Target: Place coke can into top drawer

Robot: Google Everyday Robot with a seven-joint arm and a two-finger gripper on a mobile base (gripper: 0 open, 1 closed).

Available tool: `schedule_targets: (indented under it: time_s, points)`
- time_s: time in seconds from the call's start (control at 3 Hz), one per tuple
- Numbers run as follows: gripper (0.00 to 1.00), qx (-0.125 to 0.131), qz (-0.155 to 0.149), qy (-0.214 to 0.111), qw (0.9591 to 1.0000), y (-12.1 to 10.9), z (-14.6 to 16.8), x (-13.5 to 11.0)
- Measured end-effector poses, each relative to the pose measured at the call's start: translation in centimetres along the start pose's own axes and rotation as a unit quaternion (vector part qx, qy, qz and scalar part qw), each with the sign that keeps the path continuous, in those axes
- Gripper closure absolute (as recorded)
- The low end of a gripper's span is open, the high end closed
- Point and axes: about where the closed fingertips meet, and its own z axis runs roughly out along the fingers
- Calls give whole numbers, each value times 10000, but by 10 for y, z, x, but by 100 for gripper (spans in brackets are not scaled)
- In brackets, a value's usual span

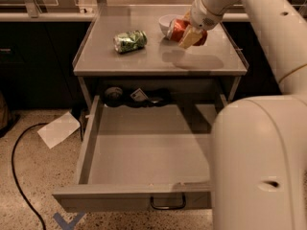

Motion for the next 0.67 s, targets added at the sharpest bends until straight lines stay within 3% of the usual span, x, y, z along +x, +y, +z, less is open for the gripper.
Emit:
schedule_targets:
  time_s: [0.33, 0.67]
  points:
    - [100, 664, -50, -440, 9968, 8, -63, -28]
    - [100, 1271, -69, -777, 9888, 33, -119, -49]
